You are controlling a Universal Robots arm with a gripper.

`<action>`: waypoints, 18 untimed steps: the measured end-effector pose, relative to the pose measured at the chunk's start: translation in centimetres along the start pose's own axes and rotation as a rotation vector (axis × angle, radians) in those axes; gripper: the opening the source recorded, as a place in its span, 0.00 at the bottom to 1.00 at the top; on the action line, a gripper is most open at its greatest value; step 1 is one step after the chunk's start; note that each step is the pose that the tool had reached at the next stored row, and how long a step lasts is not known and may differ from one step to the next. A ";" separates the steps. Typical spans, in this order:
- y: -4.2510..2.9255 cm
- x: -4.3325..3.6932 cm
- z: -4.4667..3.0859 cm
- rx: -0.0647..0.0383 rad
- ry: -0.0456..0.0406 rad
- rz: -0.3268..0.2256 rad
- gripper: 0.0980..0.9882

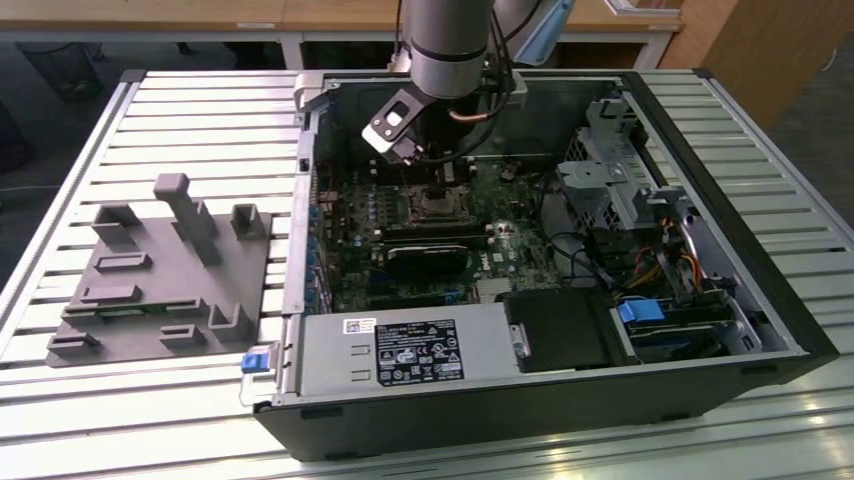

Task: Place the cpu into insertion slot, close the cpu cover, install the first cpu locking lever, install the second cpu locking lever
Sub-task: 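Close the cpu cover, then install the first cpu locking lever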

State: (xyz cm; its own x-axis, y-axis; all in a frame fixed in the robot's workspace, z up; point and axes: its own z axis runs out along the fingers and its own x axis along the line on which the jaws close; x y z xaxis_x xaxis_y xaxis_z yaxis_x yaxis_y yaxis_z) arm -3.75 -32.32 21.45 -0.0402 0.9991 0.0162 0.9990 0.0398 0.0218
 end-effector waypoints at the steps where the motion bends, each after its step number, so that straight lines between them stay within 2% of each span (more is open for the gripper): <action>1: 0.09 0.00 0.00 0.000 0.0000 0.000 0.01; 18: 0.20 0.00 -0.27 0.001 0.0006 0.000 0.01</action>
State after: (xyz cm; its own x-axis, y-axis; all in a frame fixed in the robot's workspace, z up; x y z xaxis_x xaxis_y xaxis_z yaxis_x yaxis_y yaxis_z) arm -3.55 -32.31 21.72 -0.0402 0.9990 0.0169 0.9990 0.0398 0.0209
